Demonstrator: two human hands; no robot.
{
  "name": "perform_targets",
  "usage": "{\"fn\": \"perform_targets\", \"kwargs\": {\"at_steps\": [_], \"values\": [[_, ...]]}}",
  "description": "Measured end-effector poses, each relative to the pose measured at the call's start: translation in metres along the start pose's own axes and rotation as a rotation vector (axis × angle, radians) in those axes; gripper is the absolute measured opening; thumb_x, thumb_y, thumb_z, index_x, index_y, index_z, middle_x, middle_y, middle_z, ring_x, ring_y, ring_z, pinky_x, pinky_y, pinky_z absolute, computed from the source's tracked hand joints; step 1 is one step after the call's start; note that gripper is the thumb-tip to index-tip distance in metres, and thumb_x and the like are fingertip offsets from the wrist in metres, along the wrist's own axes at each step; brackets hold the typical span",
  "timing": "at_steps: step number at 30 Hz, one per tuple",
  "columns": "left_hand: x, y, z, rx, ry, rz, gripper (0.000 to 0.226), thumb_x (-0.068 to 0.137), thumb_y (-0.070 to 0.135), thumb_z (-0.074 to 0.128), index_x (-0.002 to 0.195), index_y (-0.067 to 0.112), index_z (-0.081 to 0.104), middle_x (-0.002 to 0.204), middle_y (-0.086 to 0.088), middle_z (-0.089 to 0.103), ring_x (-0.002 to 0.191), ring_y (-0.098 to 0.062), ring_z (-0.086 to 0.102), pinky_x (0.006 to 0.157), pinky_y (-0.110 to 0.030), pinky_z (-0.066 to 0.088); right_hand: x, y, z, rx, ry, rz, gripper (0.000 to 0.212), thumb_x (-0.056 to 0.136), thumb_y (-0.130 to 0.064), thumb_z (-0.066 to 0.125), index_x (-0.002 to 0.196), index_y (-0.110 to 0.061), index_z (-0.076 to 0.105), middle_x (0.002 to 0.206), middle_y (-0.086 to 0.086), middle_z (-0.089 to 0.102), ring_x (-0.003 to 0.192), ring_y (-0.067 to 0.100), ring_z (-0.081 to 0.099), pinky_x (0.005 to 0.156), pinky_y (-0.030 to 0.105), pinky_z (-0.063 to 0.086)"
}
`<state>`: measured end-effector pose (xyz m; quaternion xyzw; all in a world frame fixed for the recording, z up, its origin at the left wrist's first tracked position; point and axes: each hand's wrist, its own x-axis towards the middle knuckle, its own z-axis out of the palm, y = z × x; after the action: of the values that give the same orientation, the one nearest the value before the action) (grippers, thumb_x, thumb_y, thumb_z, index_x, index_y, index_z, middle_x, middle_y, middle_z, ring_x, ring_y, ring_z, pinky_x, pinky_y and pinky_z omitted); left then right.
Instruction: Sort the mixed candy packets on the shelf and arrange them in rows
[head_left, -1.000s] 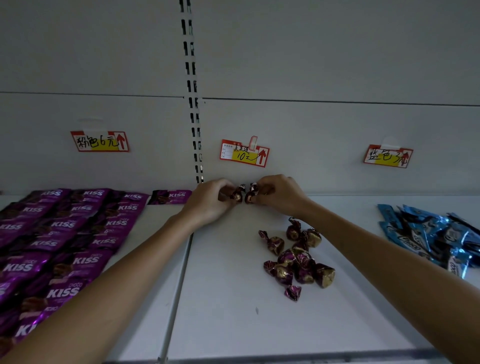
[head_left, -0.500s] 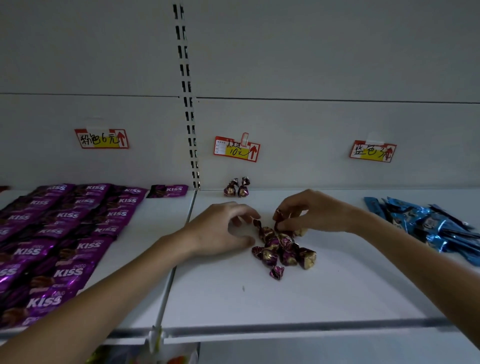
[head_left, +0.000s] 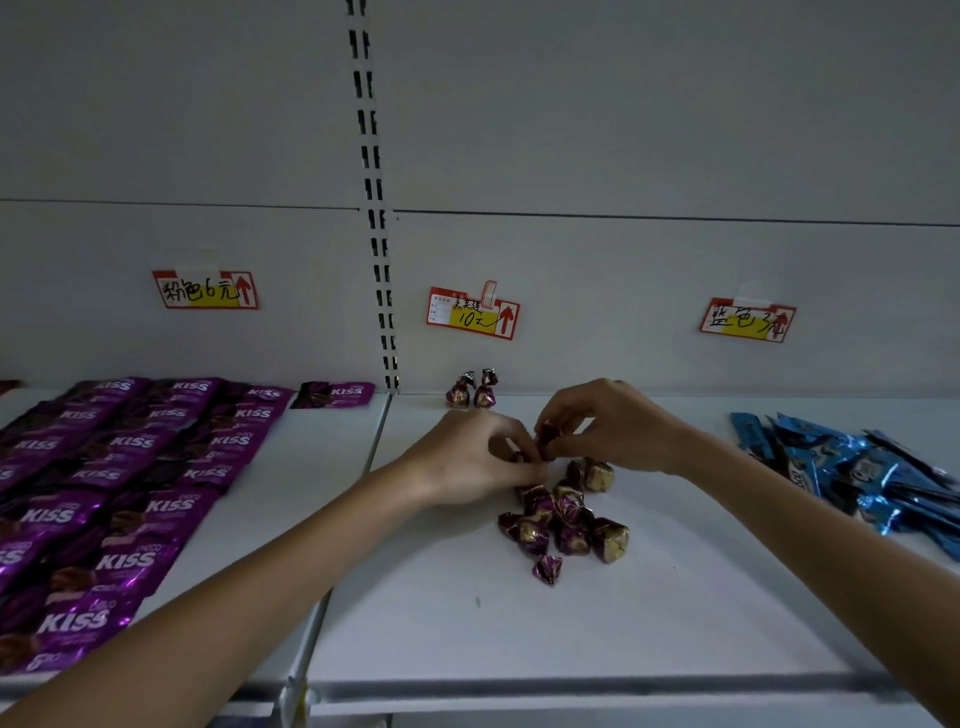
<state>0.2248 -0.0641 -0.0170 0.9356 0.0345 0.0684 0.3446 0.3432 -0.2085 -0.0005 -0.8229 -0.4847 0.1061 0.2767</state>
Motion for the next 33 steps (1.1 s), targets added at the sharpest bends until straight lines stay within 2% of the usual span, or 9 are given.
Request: {"fn": "perform_targets", "kwargs": {"at_steps": [4,8,10,13,15,18,24,28,33], "values": [[-0.002,-0.011,-0.009,-0.088,0.080,0.045,0.032,0.075,0.021,0.076,0.104,0.026,0.064,0.092,0.008,0.066,0.085,-0.002,0.062,0.078,-0.013,0.048,0.003,0.004,0.005,-0.028,-0.026,0.004,0.016,0.077,-0.022,0.074,0.093,-0.024,0.070,0.089,-0.012,0.068,0.084,0.001,0.062,0.075,0.015,0.050],[-0.003,-0.034,-0.022,-0.062,0.250,0.057,0.041,0.074,0.016,0.077,0.111,0.026,0.060,0.092,0.014,0.062,0.085,0.005,0.059,0.073,-0.008,0.045,0.011,0.003,0.012,-0.046,0.002,-0.021,0.021,0.077,-0.023,0.074,0.098,-0.019,0.070,0.090,-0.008,0.069,0.080,-0.001,0.061,0.073,0.011,0.048],[-0.001,-0.045,-0.026,-0.032,0.322,0.042,0.042,0.075,0.015,0.077,0.113,0.023,0.060,0.087,0.015,0.060,0.085,0.006,0.056,0.073,-0.011,0.046,0.017,-0.001,0.018,-0.018,0.015,-0.035,0.022,0.076,-0.022,0.075,0.097,-0.017,0.070,0.089,-0.007,0.068,0.077,-0.003,0.061,0.070,0.007,0.047],[0.003,-0.056,-0.027,-0.036,0.324,0.031,0.037,0.074,0.018,0.077,0.108,0.019,0.063,0.096,0.006,0.063,0.090,-0.004,0.060,0.078,-0.017,0.051,0.026,-0.006,0.024,0.094,0.062,-0.013,0.023,0.073,-0.018,0.079,0.094,-0.017,0.068,0.083,-0.009,0.067,0.072,-0.007,0.059,0.063,0.002,0.042],[0.005,-0.058,-0.027,-0.003,0.321,0.046,0.034,0.074,0.022,0.077,0.105,0.019,0.064,0.102,0.005,0.061,0.092,-0.005,0.058,0.072,-0.011,0.048,0.031,-0.007,0.027,0.130,0.079,-0.006,0.021,0.072,-0.017,0.080,0.088,-0.019,0.067,0.084,-0.005,0.069,0.073,-0.002,0.062,0.063,0.003,0.043],[0.005,-0.060,-0.027,0.054,0.329,0.041,0.032,0.073,0.029,0.077,0.102,0.021,0.065,0.096,0.010,0.058,0.085,0.000,0.054,0.064,-0.009,0.041,0.035,-0.006,0.029,0.132,0.098,-0.002,0.018,0.071,-0.019,0.080,0.083,-0.020,0.067,0.084,-0.002,0.069,0.075,0.004,0.063,0.062,0.005,0.044],[0.015,-0.069,-0.025,0.084,0.337,0.010,0.028,0.077,0.028,0.074,0.101,0.016,0.067,0.093,0.007,0.062,0.081,0.000,0.056,0.061,-0.004,0.040,0.053,-0.003,0.031,0.103,0.168,0.085,0.021,0.070,-0.025,0.080,0.084,-0.022,0.065,0.096,0.000,0.067,0.087,0.013,0.063,0.064,0.008,0.041],[0.024,-0.072,-0.026,0.128,0.378,0.006,0.029,0.075,0.029,0.076,0.102,0.020,0.068,0.102,0.003,0.060,0.085,-0.008,0.055,0.062,-0.007,0.036,0.061,-0.005,0.032,0.145,0.195,0.107,0.018,0.069,-0.017,0.081,0.082,-0.017,0.068,0.087,0.002,0.069,0.086,0.016,0.066,0.060,0.005,0.040],[0.032,-0.073,-0.027,0.104,0.385,0.031,0.028,0.074,0.022,0.077,0.101,0.015,0.071,0.095,0.001,0.069,0.078,-0.008,0.060,0.060,-0.004,0.039,0.063,-0.008,0.037,0.128,0.216,0.091,0.016,0.071,-0.016,0.079,0.077,-0.020,0.065,0.082,0.000,0.066,0.084,0.016,0.065,0.058,0.006,0.040]]}}
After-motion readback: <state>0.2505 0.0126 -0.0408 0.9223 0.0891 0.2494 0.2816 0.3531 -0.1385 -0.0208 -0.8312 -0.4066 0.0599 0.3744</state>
